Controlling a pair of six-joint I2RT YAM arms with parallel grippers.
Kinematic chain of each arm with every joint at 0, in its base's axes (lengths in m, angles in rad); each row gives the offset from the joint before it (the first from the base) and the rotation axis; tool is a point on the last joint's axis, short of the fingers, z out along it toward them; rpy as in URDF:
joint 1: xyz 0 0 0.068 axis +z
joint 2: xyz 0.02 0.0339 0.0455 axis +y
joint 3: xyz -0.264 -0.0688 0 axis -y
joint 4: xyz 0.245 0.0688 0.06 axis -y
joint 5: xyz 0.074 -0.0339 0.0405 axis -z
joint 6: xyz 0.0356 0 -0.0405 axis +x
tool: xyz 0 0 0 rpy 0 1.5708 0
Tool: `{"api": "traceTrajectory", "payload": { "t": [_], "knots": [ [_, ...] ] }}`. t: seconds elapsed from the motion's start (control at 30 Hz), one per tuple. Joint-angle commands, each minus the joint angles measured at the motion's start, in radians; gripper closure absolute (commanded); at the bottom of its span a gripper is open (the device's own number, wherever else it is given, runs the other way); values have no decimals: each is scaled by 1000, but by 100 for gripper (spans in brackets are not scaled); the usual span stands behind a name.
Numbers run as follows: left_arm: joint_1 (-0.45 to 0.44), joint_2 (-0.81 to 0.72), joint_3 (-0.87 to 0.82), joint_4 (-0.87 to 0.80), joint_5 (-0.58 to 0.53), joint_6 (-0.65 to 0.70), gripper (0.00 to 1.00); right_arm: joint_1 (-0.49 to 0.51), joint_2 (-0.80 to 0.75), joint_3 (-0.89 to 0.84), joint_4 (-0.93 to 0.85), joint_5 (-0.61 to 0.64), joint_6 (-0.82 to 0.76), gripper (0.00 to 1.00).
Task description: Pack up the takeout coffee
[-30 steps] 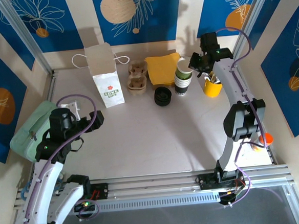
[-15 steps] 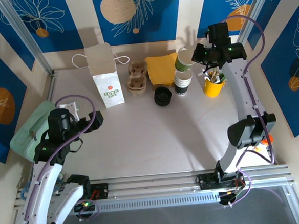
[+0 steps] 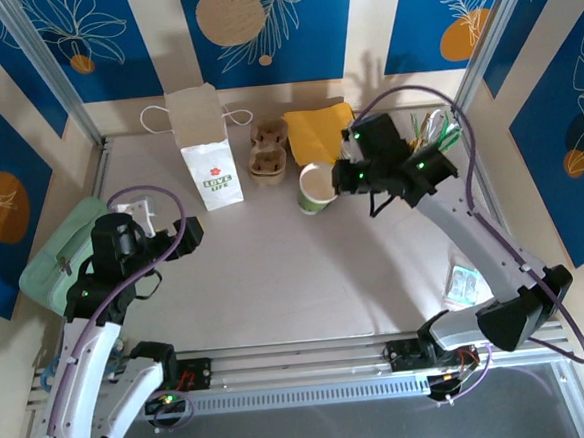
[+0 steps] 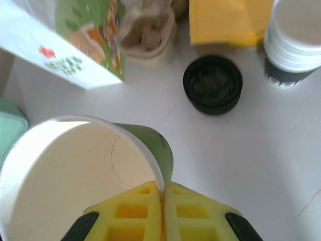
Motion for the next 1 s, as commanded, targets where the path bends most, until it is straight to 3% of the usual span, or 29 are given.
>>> {"api": "traceTrajectory", "payload": {
  "t": [0.0,0.2,0.43,0.97],
  "knots": [
    [-2,-13,16,24,25,-12,0,66,-51,-87,84,81,54,94],
    [-2,-10,-11,33,31,-25,0,181,-53,-230,164,128,91,94],
    [-1,-16,-25,40,32,-35,0,245,38,-304,209,112,141,93],
    [-2,-3,-52,62,22,-28,0,275,179,-356,235,143,164,92]
  ]
}}
